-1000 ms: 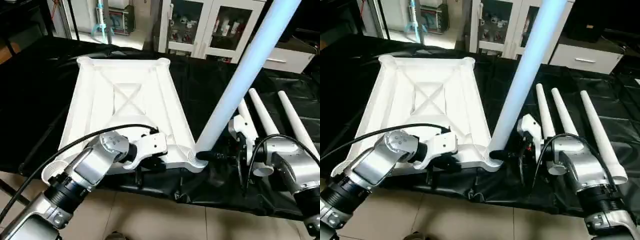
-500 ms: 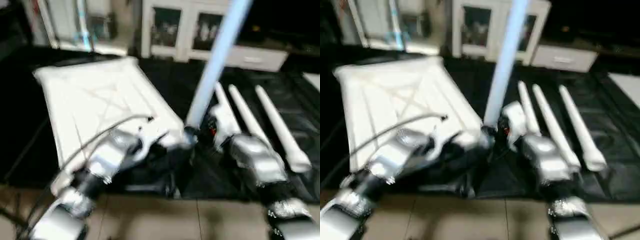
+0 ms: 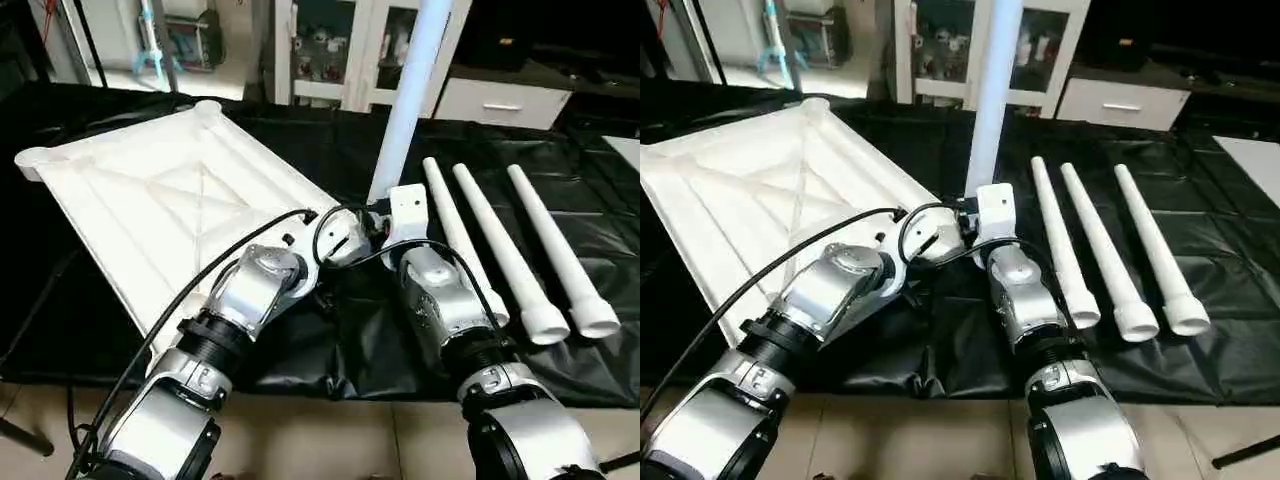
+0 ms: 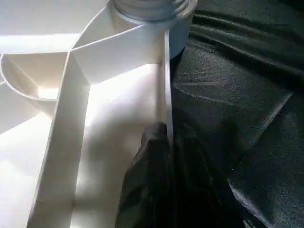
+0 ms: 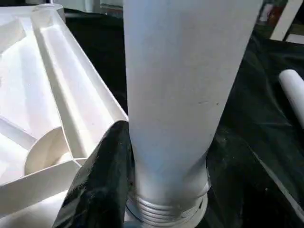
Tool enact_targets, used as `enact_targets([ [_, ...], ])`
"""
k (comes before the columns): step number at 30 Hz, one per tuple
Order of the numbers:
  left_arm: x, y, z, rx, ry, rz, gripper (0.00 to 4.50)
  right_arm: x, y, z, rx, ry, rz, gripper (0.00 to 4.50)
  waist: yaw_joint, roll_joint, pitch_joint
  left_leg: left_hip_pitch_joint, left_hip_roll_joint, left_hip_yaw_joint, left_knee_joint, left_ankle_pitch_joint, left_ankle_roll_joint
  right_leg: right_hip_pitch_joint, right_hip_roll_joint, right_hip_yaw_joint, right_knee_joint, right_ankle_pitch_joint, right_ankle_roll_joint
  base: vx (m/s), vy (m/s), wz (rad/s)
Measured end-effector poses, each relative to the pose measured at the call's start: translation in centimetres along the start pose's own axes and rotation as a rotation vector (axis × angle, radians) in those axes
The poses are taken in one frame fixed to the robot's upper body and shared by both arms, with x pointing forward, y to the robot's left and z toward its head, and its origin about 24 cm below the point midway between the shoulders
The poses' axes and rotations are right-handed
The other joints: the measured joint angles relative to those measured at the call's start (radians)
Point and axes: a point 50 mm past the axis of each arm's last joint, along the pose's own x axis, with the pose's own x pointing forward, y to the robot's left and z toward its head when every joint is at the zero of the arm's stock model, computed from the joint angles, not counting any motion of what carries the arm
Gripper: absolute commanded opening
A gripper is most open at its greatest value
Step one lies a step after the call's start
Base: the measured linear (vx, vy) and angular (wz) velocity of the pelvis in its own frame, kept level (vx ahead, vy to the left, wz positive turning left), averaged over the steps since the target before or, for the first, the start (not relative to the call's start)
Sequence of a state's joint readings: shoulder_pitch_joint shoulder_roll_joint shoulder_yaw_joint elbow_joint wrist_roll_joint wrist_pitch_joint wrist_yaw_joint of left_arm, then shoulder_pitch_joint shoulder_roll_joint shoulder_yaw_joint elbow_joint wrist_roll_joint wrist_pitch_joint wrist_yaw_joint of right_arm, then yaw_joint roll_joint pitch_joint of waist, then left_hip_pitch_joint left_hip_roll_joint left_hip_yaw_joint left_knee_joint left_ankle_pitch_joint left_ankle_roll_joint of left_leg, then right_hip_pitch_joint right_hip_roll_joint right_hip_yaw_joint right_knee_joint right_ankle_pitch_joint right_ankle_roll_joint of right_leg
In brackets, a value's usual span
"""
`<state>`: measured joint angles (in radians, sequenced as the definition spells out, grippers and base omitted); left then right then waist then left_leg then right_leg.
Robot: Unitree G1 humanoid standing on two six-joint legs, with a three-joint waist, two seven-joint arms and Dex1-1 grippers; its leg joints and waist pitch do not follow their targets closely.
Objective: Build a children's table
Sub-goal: Rotate leg to tighten
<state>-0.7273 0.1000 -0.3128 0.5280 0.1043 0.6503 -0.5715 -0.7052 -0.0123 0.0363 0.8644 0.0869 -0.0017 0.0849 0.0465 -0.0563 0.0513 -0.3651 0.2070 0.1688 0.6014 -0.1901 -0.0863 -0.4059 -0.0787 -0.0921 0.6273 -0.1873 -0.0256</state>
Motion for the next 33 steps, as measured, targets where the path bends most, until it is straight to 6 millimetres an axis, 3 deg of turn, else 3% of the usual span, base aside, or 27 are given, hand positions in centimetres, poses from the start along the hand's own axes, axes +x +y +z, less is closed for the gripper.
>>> enact_targets([
  [1, 0.0, 0.0, 0.0, 0.001, -0.001, -0.001, 0.0, 0.0, 0.0, -0.1, 0.005, -0.006, 0.004, 2.29, 0.0, 0.0, 0.0, 0.0, 0.0, 0.0, 0.0, 0.0, 0.0, 0.0, 0.0, 0.0, 0.0, 0.0, 0.0, 0.0, 0.0, 0.0],
  [4, 0.0, 0.0, 0.0, 0.002, -0.001, -0.006, 0.0, -0.2, -0.3, -0.2, 0.032, -0.025, 0.029, 2.66, 0.002, 0.001, 0.001, 0.0, 0.0, 0.0, 0.0, -0.002, -0.003, 0.0, 0.0, 0.0, 0.0, 0.0, 0.0, 0.0, 0.0, 0.0],
  [12, -0.4, 0.2, 0.1, 0.027, -0.011, -0.043, 0.0, -0.9, -1.4, -0.8, 0.113, -0.047, 0.072, 3.35, 0.011, 0.006, 0.004, 0.0, 0.001, 0.0, 0.001, -0.001, -0.002, -0.003, 0.0, 0.0, 0.0, 0.001, -0.001, 0.0, 0.0, 0.0],
  [17, -1.1, 0.4, -0.1, 0.052, -0.019, -0.069, 0.0, -2.5, -2.0, -1.0, 0.149, -0.089, 0.154, 3.67, 0.024, 0.009, 0.006, -0.004, 0.001, 0.001, 0.0, 0.002, 0.003, -0.009, 0.0, 0.001, 0.0, 0.001, -0.001, 0.0, 0.0, 0.0],
  [18, -1.1, 0.4, -0.1, 0.054, -0.02, -0.072, 0.0, -2.6, -2.1, -0.9, 0.154, -0.09, 0.162, 3.9, 0.025, 0.009, 0.006, -0.005, 0.001, 0.001, 0.0, 0.002, 0.004, -0.009, 0.0, 0.001, 0.0, 0.001, -0.001, 0.0, 0.0, 0.0],
  [21, -1.4, 0.1, -0.3, 0.077, -0.026, -0.099, 0.0, -4.8, -3.0, -0.7, 0.145, -0.125, 0.238, 4.05, 0.044, 0.009, 0.006, -0.005, 0.001, 0.001, 0.0, 0.002, 0.004, -0.009, 0.0, 0.001, -0.001, 0.001, -0.001, 0.0, 0.0, 0.0],
  [23, -1.8, 0.2, -0.7, 0.091, -0.028, -0.115, 0.0, -6.1, -3.6, -0.8, 0.129, -0.117, 0.286, 4.34, 0.045, 0.009, 0.006, -0.004, 0.001, 0.002, 0.0, 0.002, 0.004, -0.009, 0.0, 0.002, -0.001, 0.001, -0.001, 0.0, 0.0, 0.0],
  [28, -3.4, 0.5, -2.2, 0.15, -0.02, -0.191, 0.0, -9.2, -6.7, -0.8, 0.005, -0.038, 0.371, 4.47, 0.046, 0.009, 0.006, -0.002, 0.001, 0.002, 0.0, -0.001, -0.001, -0.007, 0.0, 0.003, -0.001, 0.001, 0.0, 0.0, 0.0, 0.0],
  [33, -4.2, 0.1, -2.9, 0.208, -0.013, -0.283, 0.0, -11.0, -8.7, -0.1, -0.068, 0.023, 0.449, 4.47, 0.051, 0.009, 0.006, -0.002, 0.001, 0.002, 0.0, -0.001, -0.001, -0.005, 0.0, 0.003, -0.001, 0.001, 0.0, 0.0, 0.0, 0.0],
])
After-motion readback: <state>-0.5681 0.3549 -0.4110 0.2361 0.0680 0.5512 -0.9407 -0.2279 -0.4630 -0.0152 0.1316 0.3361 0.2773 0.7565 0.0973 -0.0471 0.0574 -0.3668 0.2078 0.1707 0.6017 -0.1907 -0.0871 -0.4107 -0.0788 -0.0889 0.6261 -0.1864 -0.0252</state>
